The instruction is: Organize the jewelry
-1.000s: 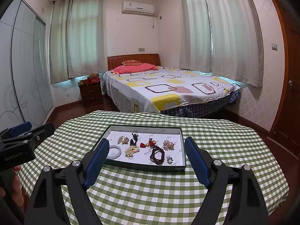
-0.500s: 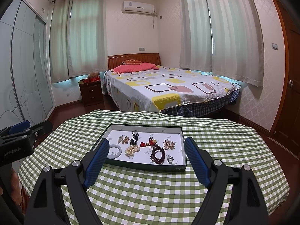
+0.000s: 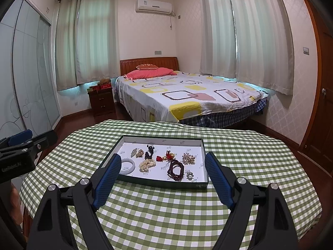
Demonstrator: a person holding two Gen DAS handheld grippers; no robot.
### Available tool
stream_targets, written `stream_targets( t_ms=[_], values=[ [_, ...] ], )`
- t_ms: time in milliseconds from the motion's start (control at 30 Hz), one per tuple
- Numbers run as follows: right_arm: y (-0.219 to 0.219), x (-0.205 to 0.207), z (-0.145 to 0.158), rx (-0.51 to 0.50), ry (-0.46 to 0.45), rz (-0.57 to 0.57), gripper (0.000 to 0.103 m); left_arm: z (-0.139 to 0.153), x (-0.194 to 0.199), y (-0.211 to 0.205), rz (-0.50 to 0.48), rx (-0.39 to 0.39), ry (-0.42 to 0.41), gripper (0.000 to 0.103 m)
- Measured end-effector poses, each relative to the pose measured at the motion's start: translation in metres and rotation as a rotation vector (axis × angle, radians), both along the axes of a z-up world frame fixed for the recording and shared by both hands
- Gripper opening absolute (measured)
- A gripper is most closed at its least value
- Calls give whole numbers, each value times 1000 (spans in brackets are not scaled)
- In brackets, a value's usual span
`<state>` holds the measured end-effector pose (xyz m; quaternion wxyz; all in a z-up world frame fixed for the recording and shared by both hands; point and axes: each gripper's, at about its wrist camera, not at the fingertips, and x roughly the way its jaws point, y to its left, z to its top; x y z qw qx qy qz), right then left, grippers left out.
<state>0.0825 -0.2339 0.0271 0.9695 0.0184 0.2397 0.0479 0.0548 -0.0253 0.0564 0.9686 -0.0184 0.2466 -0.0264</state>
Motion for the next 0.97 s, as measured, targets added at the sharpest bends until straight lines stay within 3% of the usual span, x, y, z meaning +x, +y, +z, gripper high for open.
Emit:
stream_targets(
  t_ms=[200,367,700,967],
  values=[
    [-2,2,-2,3,8,-2,80,-3,4,6,16,-45,8,99],
    [-2,2,-4,1,11,-3,80,-11,11,13,32,-72,72,99],
    [-2,5,-8,6,25,-9,80,-24,18,12,36,-7,85,99],
    [-7,13,-16,11,44,-19,80,-38,29,16,43,-11,117,99]
  ],
)
